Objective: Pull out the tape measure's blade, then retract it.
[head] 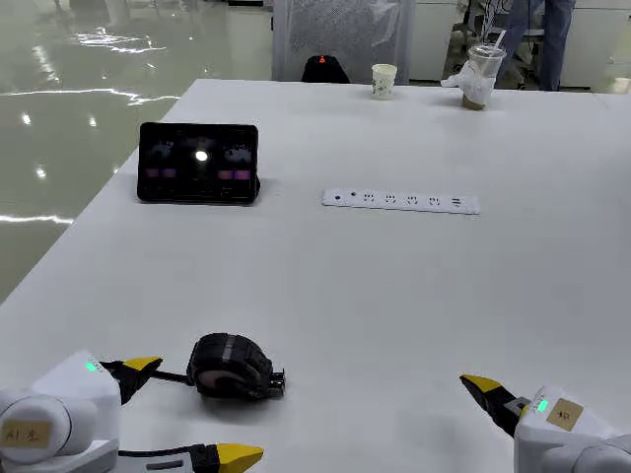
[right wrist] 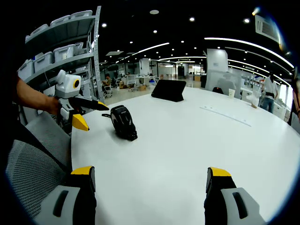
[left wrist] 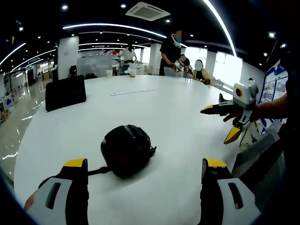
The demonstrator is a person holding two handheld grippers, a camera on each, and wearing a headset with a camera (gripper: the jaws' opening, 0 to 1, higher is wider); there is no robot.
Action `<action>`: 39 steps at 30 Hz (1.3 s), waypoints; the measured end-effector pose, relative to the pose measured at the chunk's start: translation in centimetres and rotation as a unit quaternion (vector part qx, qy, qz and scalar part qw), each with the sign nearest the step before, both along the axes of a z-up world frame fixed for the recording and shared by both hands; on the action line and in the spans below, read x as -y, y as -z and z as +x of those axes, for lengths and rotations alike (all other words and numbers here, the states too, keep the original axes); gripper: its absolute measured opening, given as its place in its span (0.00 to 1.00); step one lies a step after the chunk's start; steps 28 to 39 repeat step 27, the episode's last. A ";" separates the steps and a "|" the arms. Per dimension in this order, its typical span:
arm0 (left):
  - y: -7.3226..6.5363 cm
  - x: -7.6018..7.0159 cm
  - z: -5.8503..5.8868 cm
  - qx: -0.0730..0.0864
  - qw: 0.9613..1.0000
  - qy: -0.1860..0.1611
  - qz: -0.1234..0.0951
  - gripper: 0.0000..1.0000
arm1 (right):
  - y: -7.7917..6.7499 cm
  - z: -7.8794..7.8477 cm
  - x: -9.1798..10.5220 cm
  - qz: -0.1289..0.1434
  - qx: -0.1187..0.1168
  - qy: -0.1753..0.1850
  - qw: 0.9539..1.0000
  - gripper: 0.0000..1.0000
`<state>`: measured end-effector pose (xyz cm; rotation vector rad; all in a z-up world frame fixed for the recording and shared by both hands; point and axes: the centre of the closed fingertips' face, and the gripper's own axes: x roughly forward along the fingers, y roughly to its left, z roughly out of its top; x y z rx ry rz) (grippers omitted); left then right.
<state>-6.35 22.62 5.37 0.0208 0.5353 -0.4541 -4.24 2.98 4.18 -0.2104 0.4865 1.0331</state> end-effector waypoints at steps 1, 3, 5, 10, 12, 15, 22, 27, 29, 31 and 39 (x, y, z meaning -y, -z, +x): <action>0.0 -0.1 0.0 0.000 1.000 -0.001 0.002 0.98 | 0.0 0.0 0.0 -0.001 0.000 0.000 1.000 0.99; 0.1 -0.1 0.0 -0.006 1.000 -0.001 -0.001 0.95 | 0.1 0.0 0.1 -0.002 0.000 0.000 1.000 0.99; 0.1 -0.2 0.0 -0.005 1.000 -0.004 0.004 0.94 | 0.1 0.0 0.1 -0.002 0.000 0.000 1.000 0.99; 0.1 -0.1 0.0 -0.011 1.000 -0.002 0.001 0.94 | 0.2 -0.2 0.1 -0.006 -0.002 -0.002 1.000 0.99; 0.1 -0.1 0.1 -0.009 1.000 -0.002 0.001 0.97 | 0.2 -0.2 0.1 -0.007 -0.001 -0.002 1.000 0.99; 0.0 0.0 0.1 -0.009 1.000 0.000 -0.001 0.98 | 0.2 -0.2 0.1 -0.006 -0.001 -0.002 1.000 0.99; 0.0 0.1 -0.1 -0.010 1.000 0.004 0.003 0.99 | 0.1 -0.1 0.1 -0.006 0.000 -0.001 1.000 0.99; 0.0 0.1 -0.2 -0.011 1.000 0.005 0.003 0.99 | 0.1 -0.1 0.1 -0.005 0.001 -0.002 1.000 0.99; 0.0 0.1 -0.2 -0.011 1.000 0.005 0.003 0.99 | 0.1 -0.1 0.1 -0.005 0.001 -0.002 1.000 0.99; 0.0 0.1 -0.2 -0.011 1.000 0.005 0.003 0.99 | 0.1 -0.1 0.1 -0.005 0.001 -0.002 1.000 0.99; 0.0 0.1 -0.2 -0.011 1.000 0.005 0.003 0.99 | 0.1 -0.1 0.1 -0.005 0.001 -0.002 1.000 0.99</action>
